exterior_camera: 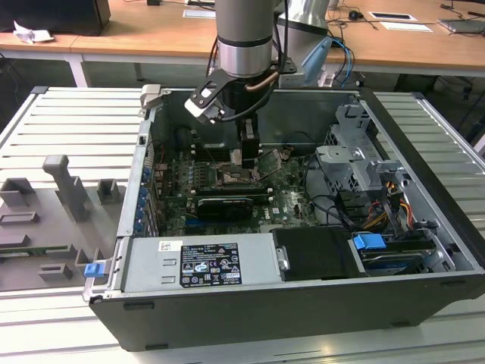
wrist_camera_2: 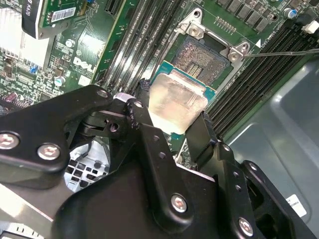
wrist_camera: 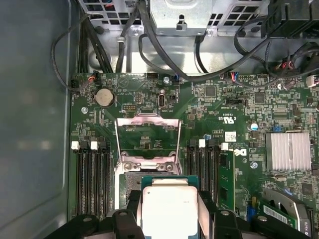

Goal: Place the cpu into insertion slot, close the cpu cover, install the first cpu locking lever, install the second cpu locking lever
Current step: 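Place the cpu into insertion slot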

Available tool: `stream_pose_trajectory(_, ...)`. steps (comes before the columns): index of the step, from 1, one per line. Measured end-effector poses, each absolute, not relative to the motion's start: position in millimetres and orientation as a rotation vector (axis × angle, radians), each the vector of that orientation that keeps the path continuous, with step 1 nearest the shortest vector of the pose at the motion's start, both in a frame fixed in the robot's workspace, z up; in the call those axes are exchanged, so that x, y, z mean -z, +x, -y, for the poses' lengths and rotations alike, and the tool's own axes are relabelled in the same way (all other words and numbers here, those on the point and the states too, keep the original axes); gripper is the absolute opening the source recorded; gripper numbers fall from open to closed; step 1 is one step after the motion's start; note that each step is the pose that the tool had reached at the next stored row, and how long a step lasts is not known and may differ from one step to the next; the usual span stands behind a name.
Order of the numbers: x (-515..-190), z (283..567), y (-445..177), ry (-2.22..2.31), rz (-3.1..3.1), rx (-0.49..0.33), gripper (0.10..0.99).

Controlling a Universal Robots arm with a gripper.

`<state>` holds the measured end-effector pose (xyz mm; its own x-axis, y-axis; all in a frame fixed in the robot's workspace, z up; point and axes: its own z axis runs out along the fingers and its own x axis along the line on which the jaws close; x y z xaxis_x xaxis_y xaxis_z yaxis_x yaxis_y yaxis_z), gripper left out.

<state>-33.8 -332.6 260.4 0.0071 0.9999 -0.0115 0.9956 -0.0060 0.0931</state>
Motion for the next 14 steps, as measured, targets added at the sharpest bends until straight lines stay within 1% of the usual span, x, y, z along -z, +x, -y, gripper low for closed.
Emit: stream_pose_trajectory(14, -247.8, 332.2, -33.8, 2.175, -2.161, -0.088, 0.537)
